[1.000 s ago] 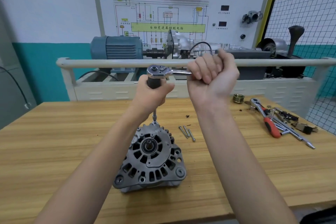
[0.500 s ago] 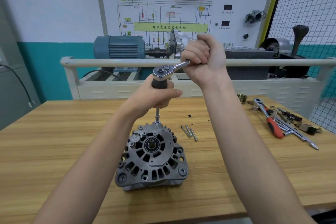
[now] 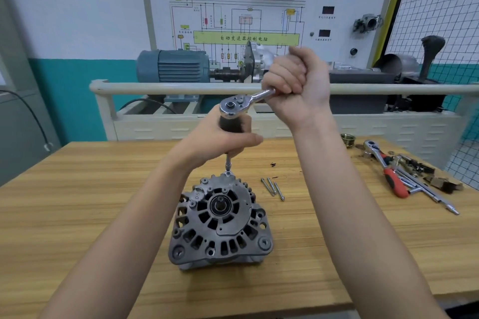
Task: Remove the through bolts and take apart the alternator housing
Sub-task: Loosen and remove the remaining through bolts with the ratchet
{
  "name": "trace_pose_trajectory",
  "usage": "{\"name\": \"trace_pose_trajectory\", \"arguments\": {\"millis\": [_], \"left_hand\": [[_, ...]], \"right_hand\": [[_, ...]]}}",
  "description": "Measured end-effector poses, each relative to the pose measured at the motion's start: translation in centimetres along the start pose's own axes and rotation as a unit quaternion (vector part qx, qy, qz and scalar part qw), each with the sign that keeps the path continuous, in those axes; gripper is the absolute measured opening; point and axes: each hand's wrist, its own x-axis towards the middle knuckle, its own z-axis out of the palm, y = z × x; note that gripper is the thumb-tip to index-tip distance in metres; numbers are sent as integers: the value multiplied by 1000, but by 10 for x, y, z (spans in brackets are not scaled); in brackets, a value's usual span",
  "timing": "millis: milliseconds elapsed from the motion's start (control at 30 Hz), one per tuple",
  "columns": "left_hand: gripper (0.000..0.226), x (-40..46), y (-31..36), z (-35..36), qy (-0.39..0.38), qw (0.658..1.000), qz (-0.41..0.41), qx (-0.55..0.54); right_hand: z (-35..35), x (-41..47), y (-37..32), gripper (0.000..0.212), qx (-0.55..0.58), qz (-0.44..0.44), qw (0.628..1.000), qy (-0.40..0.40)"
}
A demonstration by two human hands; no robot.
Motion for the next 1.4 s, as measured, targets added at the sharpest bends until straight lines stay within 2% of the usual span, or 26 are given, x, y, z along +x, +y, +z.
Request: {"name": "trace_pose_trajectory", "arguments": {"millis": [100,167,267,400,467,533,667,733,800,867,933,1033,1100,1167,1300,1400], "left_hand": [[37,5,0,8,-8,999,8,-33],[41,8,-4,12,9,999,6,-50],[40,10,-9,15,61,997,8,-44],[32,16,-11,21,181,982,3,-49],[32,18,-9,22,188,981,-6,-45],[37,16,-7,17,132,991,-6,-25],[34,7,-2,3,-18,999,8,-34],[35,6,0,3,-46,999,2,-13],[39,7,-1,6,-31,999,-9,-18],[42,7,-3,10,-5,999,-11,-39],[41,7,-5,13,43,998,-6,-47],[37,13,-7,16,156,985,-19,-72],[36,16,-5,18,182,980,-27,-72],[36,13,-3,15,153,987,-28,-47],[34,6,4,1,30,1000,1,5],[37,6,5,4,19,1000,11,-17]], "right_hand": [[-1,12,-4,43,17,62,998,5],[-4,10,-5,44,37,44,998,9],[-13,-7,-5,50,60,-44,997,14],[-15,-35,10,55,11,-195,981,19],[-12,-39,11,55,-13,-217,976,19],[-9,-31,4,55,-17,-174,985,15],[-1,1,-7,47,2,19,1000,15],[-1,12,-5,44,4,79,997,11],[-1,14,-5,44,8,87,996,10],[-3,8,-6,45,33,57,998,11],[-7,-4,-4,51,48,-19,998,28],[-10,-29,12,56,7,-172,984,38],[-7,-37,18,56,-28,-227,973,28],[-4,-33,12,56,-40,-203,978,18],[-2,-3,-4,50,5,-33,999,26],[0,12,-4,43,15,45,999,21]]}}
